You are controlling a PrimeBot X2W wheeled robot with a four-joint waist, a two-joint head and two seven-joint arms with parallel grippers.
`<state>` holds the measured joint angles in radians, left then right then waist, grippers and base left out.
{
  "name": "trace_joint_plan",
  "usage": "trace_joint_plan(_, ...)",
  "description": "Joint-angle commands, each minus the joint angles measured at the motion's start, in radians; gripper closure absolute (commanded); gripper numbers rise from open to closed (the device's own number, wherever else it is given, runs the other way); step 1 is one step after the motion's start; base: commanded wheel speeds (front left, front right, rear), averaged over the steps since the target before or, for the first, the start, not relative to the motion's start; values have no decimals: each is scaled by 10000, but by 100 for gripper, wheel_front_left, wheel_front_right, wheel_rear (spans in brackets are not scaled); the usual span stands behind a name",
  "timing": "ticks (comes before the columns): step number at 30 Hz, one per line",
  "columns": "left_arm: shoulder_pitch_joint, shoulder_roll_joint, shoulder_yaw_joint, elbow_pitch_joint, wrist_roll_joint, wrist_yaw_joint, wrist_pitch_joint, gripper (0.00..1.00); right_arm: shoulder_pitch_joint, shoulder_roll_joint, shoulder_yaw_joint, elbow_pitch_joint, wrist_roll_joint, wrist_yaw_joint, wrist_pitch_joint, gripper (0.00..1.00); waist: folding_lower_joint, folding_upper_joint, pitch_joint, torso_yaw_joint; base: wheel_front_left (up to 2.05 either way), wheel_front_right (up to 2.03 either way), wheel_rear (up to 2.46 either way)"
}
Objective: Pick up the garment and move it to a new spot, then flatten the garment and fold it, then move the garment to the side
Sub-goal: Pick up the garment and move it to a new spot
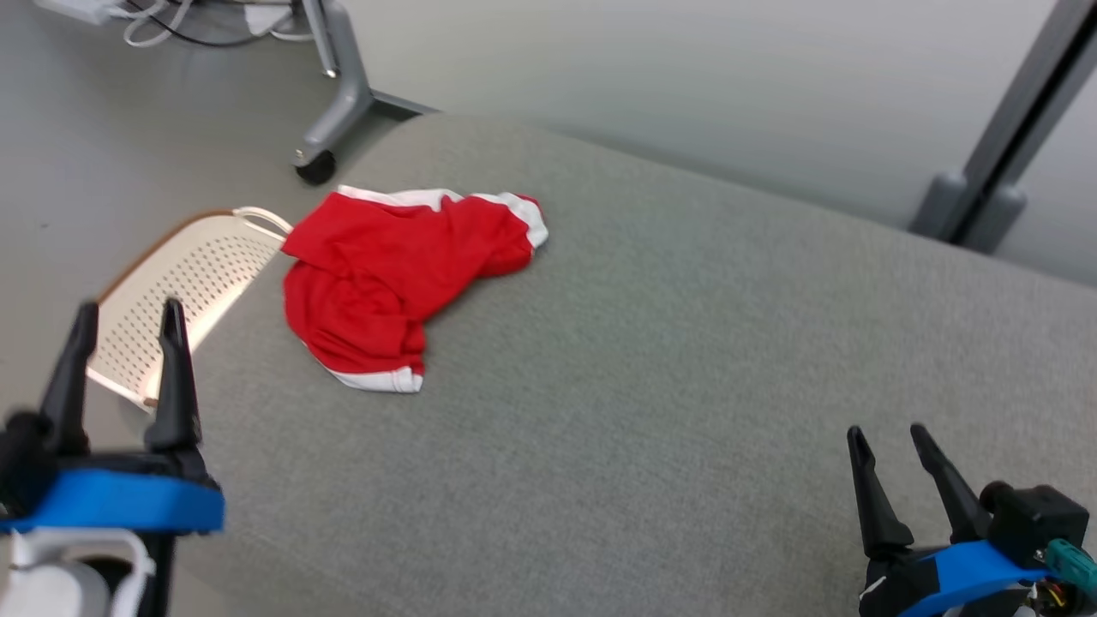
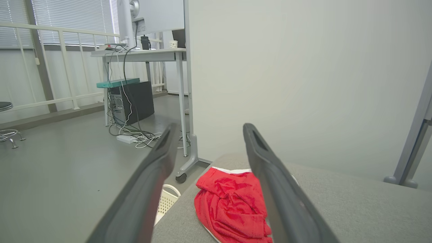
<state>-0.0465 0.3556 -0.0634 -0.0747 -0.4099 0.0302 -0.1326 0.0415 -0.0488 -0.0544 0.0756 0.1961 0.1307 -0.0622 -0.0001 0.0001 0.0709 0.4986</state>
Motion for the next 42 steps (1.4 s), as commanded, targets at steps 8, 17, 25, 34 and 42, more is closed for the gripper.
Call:
trace_joint_plan(8, -3220, 995, 421, 1518, -1045, -592, 2095, 0, -759, -30, 179, -784, -572, 3, 435, 0, 1, -1, 1731, -989, 0, 0, 0)
trace_joint_plan(17, -5181, 1884, 892, 3746, -1738, -732, 3469, 0, -1593, -198, 845, -1624, -887, 1, 525, 0, 1, -1, 3645, -2840, 0, 0, 0)
trace_joint_plan(25, -5803, 2116, 1486, 5492, -2840, -281, 5207, 0, -1851, -282, 982, -2016, -779, 3, 227, 0, 1, -1, 4583, -4017, 0, 0, 0)
trace_joint_plan(34, -5749, 1814, 1808, 7273, -3887, 254, 7126, 0, -1850, -244, 1042, -2044, -682, 3, 92, 0, 1, -1, 4753, -4657, 0, 0, 0)
trace_joint_plan(42, -5206, 1318, 1918, 7180, -4624, 349, 8235, 100, -1707, -268, 864, -2122, -611, 3, 147, 0, 1, -1, 4479, -4740, 0, 0, 0)
